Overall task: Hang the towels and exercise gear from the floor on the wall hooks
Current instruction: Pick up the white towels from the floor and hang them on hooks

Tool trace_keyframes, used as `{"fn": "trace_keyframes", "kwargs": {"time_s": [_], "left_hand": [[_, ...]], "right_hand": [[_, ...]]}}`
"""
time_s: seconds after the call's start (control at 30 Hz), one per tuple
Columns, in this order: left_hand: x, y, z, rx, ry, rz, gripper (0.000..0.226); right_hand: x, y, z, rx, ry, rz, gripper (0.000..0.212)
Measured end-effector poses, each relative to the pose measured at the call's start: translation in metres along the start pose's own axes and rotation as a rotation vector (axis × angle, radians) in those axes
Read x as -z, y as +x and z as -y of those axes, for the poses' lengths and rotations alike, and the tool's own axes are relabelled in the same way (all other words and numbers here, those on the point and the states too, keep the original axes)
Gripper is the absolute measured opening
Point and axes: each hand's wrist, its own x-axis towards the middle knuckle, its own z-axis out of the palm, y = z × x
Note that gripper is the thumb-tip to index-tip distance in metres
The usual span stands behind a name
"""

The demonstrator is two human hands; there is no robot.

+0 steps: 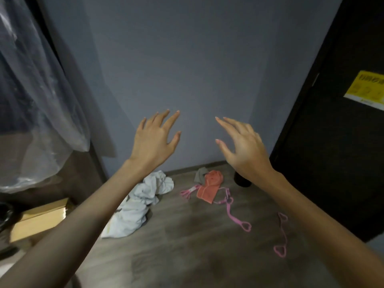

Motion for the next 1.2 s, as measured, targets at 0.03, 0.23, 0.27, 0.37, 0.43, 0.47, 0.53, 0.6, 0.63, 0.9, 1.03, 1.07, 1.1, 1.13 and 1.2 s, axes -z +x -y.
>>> {"fn": "trace_keyframes", "kwargs": {"time_s": [0.03,0.23,0.27,0.37,0.43,0.47,0.53,0.6,0.63,0.9,1.03,1.07,1.1,1.13,1.2], "left_hand": [[-0.004,-0.003,0.007,0.017,0.000,0.018,0.057],[-0.049,-0.007,0.075,0.106,0.045,0.075,0.055],[-0.058,-0.004,0.087,0.123,0.047,0.091,0.055],[-0.091,0.008,0.126,0.190,0.029,0.131,0.055],[-0.114,0.022,0.154,0.221,0.020,0.150,0.055],[-0.126,0.030,0.167,0.240,0.004,0.167,0.055],[-0.149,0.048,0.193,0.283,-0.041,0.214,0.054],[-0.170,0.065,0.217,0.302,-0.065,0.243,0.055],[-0.179,0.074,0.230,0.309,-0.070,0.257,0.054],[-0.249,0.115,0.311,0.401,-0.103,0.386,0.050],[-0.290,0.127,0.346,0.476,-0.114,0.453,0.050],[-0.301,0.131,0.353,0.493,-0.114,0.469,0.050],[-0.313,0.135,0.361,0.505,-0.111,0.481,0.049],[-0.324,0.140,0.368,0.518,-0.109,0.487,0.049],[-0.348,0.149,0.384,0.558,-0.112,0.495,0.048]], "right_hand": [[-0.009,0.003,0.001,0.007,0.020,0.008,0.053],[-0.096,0.041,0.009,0.082,0.093,0.055,0.053],[-0.111,0.050,0.010,0.093,0.091,0.074,0.053],[-0.158,0.085,0.010,0.079,0.117,0.149,0.054],[-0.190,0.113,0.008,0.048,0.169,0.192,0.053],[-0.205,0.126,0.007,0.027,0.212,0.215,0.051],[-0.236,0.154,0.005,-0.011,0.287,0.258,0.049],[-0.266,0.180,0.004,-0.021,0.304,0.291,0.048],[-0.281,0.193,0.003,-0.017,0.308,0.310,0.048],[-0.386,0.274,0.005,0.074,0.307,0.472,0.048],[-0.441,0.310,-0.003,0.089,0.327,0.565,0.048],[-0.456,0.321,-0.005,0.098,0.332,0.587,0.048],[-0.471,0.332,-0.009,0.106,0.342,0.609,0.048],[-0.487,0.343,-0.013,0.115,0.357,0.630,0.048],[-0.519,0.362,-0.019,0.131,0.382,0.684,0.048]]}}
